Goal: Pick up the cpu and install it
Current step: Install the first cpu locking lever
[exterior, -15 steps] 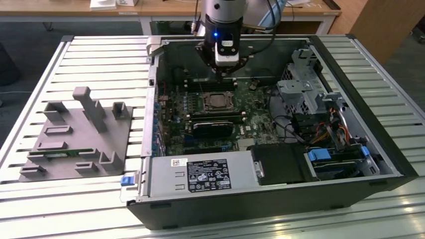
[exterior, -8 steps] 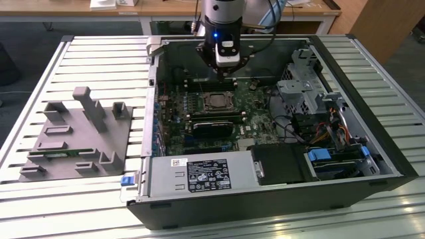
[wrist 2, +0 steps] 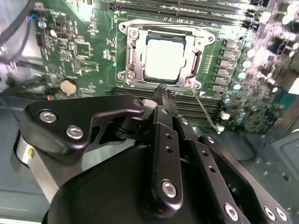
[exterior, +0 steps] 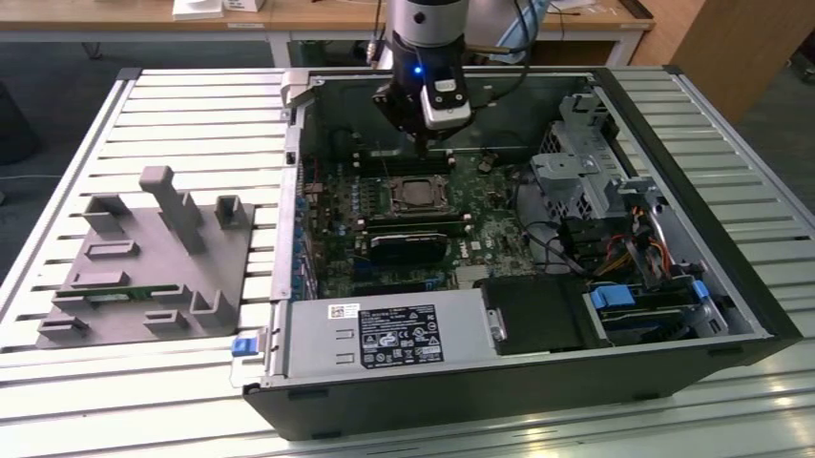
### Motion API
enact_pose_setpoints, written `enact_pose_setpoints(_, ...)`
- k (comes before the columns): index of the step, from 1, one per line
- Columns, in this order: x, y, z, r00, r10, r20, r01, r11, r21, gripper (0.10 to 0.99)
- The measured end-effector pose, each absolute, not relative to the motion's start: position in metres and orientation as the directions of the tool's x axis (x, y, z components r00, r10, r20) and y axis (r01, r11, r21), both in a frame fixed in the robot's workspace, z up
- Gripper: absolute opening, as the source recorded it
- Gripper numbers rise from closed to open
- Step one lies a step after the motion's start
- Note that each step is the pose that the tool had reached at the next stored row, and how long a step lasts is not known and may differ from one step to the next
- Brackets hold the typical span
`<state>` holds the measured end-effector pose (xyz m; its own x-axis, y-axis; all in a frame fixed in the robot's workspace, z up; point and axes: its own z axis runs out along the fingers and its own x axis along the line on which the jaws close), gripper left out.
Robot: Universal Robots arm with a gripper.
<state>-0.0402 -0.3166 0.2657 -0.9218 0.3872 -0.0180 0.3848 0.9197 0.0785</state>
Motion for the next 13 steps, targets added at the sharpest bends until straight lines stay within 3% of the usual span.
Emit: enact_pose_setpoints(13,-0.054,-0.317,0.261,-0.970,0.241,-0.015,0.239,0.968,0.079,0.106)
